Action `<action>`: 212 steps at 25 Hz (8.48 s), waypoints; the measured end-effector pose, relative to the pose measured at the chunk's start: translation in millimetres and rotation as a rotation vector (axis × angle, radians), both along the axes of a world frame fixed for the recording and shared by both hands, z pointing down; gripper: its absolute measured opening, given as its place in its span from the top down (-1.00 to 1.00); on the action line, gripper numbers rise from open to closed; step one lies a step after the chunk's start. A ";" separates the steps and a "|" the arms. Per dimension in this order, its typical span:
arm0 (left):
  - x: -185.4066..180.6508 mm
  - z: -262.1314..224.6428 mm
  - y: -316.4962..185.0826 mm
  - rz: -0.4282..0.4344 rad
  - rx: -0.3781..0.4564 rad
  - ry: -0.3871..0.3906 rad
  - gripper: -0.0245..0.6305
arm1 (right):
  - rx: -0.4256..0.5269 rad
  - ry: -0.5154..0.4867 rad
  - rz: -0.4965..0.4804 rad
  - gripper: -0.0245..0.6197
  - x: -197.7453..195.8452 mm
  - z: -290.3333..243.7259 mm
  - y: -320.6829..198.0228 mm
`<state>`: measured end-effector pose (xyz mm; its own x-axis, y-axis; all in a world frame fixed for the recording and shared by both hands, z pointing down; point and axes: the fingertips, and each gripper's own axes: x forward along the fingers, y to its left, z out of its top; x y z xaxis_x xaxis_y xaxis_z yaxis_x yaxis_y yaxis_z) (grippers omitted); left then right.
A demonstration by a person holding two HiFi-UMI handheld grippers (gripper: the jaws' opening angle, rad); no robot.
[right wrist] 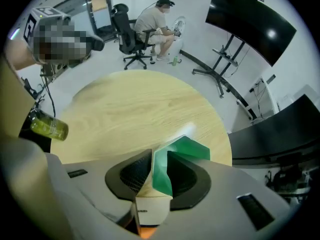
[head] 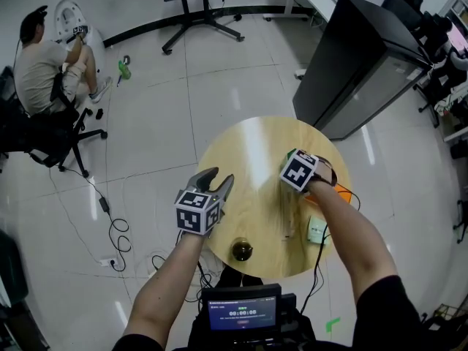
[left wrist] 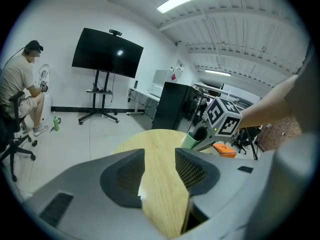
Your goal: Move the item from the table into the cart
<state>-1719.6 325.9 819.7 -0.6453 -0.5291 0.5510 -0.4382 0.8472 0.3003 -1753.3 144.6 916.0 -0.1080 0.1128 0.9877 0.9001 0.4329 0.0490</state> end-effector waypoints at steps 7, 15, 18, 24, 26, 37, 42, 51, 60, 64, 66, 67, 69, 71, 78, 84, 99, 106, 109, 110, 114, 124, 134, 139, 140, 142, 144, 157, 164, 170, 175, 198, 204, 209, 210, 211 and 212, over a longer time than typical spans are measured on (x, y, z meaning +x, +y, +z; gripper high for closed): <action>7.3 4.6 3.6 -0.002 0.006 0.007 0.33 | 0.014 0.016 0.035 0.90 10.4 7.2 -7.7; 4.9 -16.5 6.1 -0.015 -0.006 -0.014 0.36 | -0.131 0.002 0.086 0.92 9.9 -18.7 6.1; 13.7 -40.3 0.9 -0.001 -0.008 -0.037 0.36 | -0.209 -0.040 0.111 0.92 13.9 -51.4 11.5; 41.8 -106.7 -12.5 0.034 -0.019 -0.106 0.36 | -0.337 -0.168 0.146 0.92 41.4 -142.0 5.4; 58.8 -138.9 -24.1 0.044 0.001 -0.132 0.47 | -0.382 -0.204 0.173 0.92 60.5 -182.5 -5.2; 204.1 -352.2 -88.2 0.081 0.095 -0.348 0.74 | -0.582 -0.495 0.231 0.92 221.6 -422.2 -93.6; 300.8 -413.4 -136.4 0.104 0.114 -0.438 0.82 | -0.674 -0.604 0.270 0.92 331.2 -483.9 -153.1; 409.5 -460.3 -231.7 0.203 0.167 -0.525 0.93 | -0.795 -0.779 0.369 0.92 464.1 -553.4 -250.6; 456.1 -462.2 -316.9 0.383 0.197 -0.512 0.93 | -0.836 -0.915 0.516 0.92 542.4 -573.3 -309.0; 471.5 -465.0 -344.1 0.480 0.227 -0.530 0.93 | -0.806 -0.998 0.586 0.92 572.1 -570.8 -330.6; 477.9 -462.5 -359.7 0.559 0.233 -0.547 0.93 | -0.780 -1.023 0.642 0.92 586.3 -566.4 -337.7; 482.6 -458.8 -367.5 0.601 0.237 -0.548 0.93 | -0.760 -1.029 0.670 0.92 595.7 -562.3 -340.9; 492.4 -450.6 -382.6 0.663 0.252 -0.534 0.93 | -0.719 -1.043 0.725 0.92 617.7 -556.2 -349.2; 499.0 -446.4 -401.9 0.702 0.266 -0.537 0.93 | -0.676 -1.070 0.774 0.92 637.6 -552.2 -363.2; 586.6 -438.4 -496.4 0.942 0.372 -0.528 0.93 | -0.578 -1.224 1.020 0.92 749.4 -547.6 -421.7; 770.2 -433.4 -615.3 1.168 0.423 -0.494 0.93 | -0.436 -1.343 1.161 0.92 946.7 -555.5 -503.1; 1316.8 -450.9 -840.6 1.772 0.612 -0.398 0.93 | -0.047 -1.584 1.601 0.92 1483.6 -578.3 -622.2; 1473.7 -456.5 -918.9 2.038 0.744 -0.344 0.93 | 0.272 -1.647 1.839 0.92 1635.6 -581.9 -649.2; 1544.0 -460.9 -930.5 2.154 0.821 -0.326 0.93 | 0.399 -1.641 1.931 0.92 1698.4 -579.0 -643.7; 1572.7 -457.1 -931.9 2.198 0.833 -0.311 0.93 | 0.433 -1.656 1.964 0.92 1724.3 -575.9 -639.6; 1691.6 -445.4 -916.4 2.343 0.866 -0.252 0.93 | 0.562 -1.679 2.096 0.92 1830.3 -567.1 -602.8; 1962.0 -450.5 -791.4 2.593 0.969 -0.162 0.93 | 0.837 -1.637 2.338 0.92 2057.8 -548.5 -437.4; 2180.4 -462.3 -730.8 2.801 1.066 -0.069 0.93 | 1.052 -1.594 2.430 0.92 2245.3 -559.5 -384.7; 2361.6 -513.0 -719.3 2.849 1.125 -0.031 0.93 | 1.129 -1.665 2.458 0.92 2418.4 -602.2 -372.5; 2384.9 -518.6 -721.5 2.861 1.129 -0.022 0.93 | 1.144 -1.655 2.472 0.92 2440.3 -606.2 -373.8; 2410.6 -514.7 -729.8 2.892 1.130 -0.017 0.93 | 1.179 -1.640 2.489 0.92 2462.5 -603.8 -381.2; 2449.0 -516.3 -715.6 2.922 1.111 -0.033 0.93 | 1.209 -1.648 2.496 0.92 2496.3 -611.0 -366.6; 2705.3 -572.2 -511.6 3.075 1.082 -0.042 0.93 | 1.156 -1.657 2.511 0.92 2747.7 -675.5 -190.7; 2763.9 -567.3 -472.3 3.107 1.077 0.033 0.93 | 1.119 -1.609 2.513 0.92 2824.6 -672.7 -151.5; 2828.0 -560.8 -460.9 3.150 1.103 -0.054 0.93 | 1.026 -1.516 2.558 0.92 2923.3 -673.6 -136.9; 2889.1 -558.6 -488.5 3.201 1.120 -0.035 0.93 | 0.944 -1.359 2.644 0.92 3013.6 -684.2 -158.7; 3056.5 -545.7 -535.2 3.475 1.105 0.095 0.93 | 0.099 -0.322 2.777 0.92 3256.4 -587.5 -243.5; 3067.0 -520.4 -555.2 3.447 1.041 0.078 0.93 | -0.089 0.026 2.646 0.92 3264.8 -537.5 -245.4; 3078.1 -506.5 -567.0 3.413 1.018 0.080 0.93 | -0.149 0.178 2.536 0.92 3273.9 -514.6 -251.9; 3081.5 -504.9 -567.7 3.408 1.008 0.088 0.93 | -0.159 0.214 2.511 0.92 3275.5 -512.0 -251.3; 3085.3 -503.0 -568.1 3.403 1.000 0.098 0.93 | -0.175 0.247 2.486 0.92 3277.1 -508.8 -250.4; 3088.6 -500.7 -567.8 3.402 0.993 0.102 0.93 | -0.192 0.275 2.465 0.92 3278.6 -505.2 -249.7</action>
<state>1369.0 -242.0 319.0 0.5667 0.8088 0.1572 0.8210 -0.5704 -0.0249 1525.3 -105.1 410.8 -0.0545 0.0897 0.9945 -0.9758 0.2064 -0.0721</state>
